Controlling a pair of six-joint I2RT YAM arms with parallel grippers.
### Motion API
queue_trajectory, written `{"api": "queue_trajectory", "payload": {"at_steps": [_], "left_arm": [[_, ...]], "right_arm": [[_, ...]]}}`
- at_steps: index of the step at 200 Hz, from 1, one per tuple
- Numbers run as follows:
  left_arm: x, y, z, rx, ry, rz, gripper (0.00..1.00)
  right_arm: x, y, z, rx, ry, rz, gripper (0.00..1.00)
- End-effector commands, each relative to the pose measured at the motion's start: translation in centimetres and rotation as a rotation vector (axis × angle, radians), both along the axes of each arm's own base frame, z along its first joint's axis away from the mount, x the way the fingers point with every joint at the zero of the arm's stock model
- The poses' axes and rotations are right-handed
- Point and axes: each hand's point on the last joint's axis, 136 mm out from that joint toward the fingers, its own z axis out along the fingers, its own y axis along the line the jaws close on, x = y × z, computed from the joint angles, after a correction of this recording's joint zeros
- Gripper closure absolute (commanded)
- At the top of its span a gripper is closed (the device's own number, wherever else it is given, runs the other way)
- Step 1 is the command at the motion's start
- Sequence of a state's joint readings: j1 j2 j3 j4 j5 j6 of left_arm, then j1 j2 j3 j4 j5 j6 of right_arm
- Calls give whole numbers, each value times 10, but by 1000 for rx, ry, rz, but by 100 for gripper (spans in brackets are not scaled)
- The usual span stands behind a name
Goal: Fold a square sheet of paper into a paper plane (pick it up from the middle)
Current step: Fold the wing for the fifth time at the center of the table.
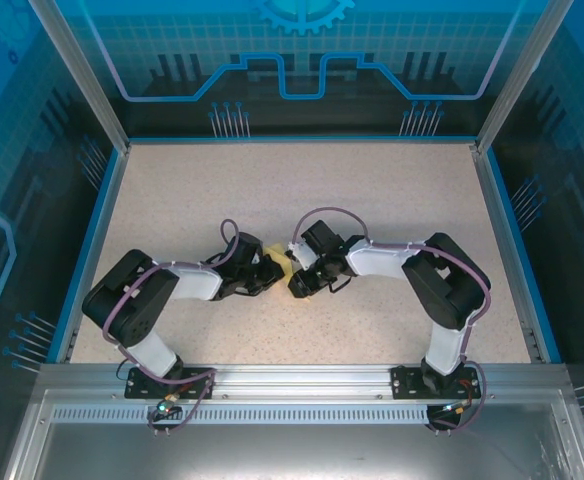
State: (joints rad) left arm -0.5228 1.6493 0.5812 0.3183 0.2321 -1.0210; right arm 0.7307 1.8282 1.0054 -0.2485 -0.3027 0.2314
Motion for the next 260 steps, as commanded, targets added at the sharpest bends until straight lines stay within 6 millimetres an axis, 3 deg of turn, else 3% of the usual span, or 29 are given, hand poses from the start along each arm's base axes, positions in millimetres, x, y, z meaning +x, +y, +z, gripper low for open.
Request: {"api": "queue_trajectory", "payload": {"at_steps": [1,32,55,100,165,260], "left_arm": [[-1,3,-7,38,26,10,90],[0,4,-2,34,12,7,90],[0,3,9,17,-27,0,90],[-5,2,31,-50,-126,-25,88],[-6,-13,41,-136,-188,-78,88],[-9,-12,25,-106,-161,-80,89]], "right_arm": [[1,-4,0,-47,-20,3,75],[1,0,5,-11,-5,-9,90],[0,5,12,82,56,-30,95],[6,9,30,309,217,-102,96],[5,11,25,392,372,-143,97],[5,11,8,368,462,-189,99]]}}
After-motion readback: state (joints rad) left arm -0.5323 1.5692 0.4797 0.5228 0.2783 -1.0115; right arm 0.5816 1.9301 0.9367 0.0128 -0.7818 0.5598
